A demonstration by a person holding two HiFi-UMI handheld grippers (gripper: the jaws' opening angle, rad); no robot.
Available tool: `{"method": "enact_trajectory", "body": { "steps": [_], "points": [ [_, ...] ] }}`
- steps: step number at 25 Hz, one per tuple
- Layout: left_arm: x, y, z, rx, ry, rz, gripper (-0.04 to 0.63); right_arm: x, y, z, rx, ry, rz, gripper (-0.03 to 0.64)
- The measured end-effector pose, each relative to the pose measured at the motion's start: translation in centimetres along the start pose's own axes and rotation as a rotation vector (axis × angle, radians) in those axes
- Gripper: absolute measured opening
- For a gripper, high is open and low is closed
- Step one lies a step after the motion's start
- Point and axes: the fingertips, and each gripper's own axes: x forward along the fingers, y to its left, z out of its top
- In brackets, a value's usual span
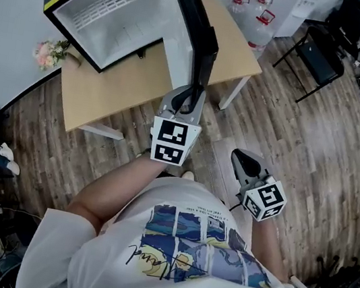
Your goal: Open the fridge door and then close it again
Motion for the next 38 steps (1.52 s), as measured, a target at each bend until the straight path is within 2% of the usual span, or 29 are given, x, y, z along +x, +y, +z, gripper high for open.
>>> {"method": "enact_trajectory", "body": {
  "steps": [9, 38],
  "points": [
    [1.4, -1.6, 0.4, 0.008, 0.004, -0.019, 0.077, -1.2, -0.9, -0.5, 0.015, -0.006, -0.035, 0.023],
    [4.1, -3.9, 1.1, 0.02, 0.008, -0.049, 0.064, -2.2, -1.7, -1.1, 0.027, -0.008, -0.062, 0.023]
  ]
}}
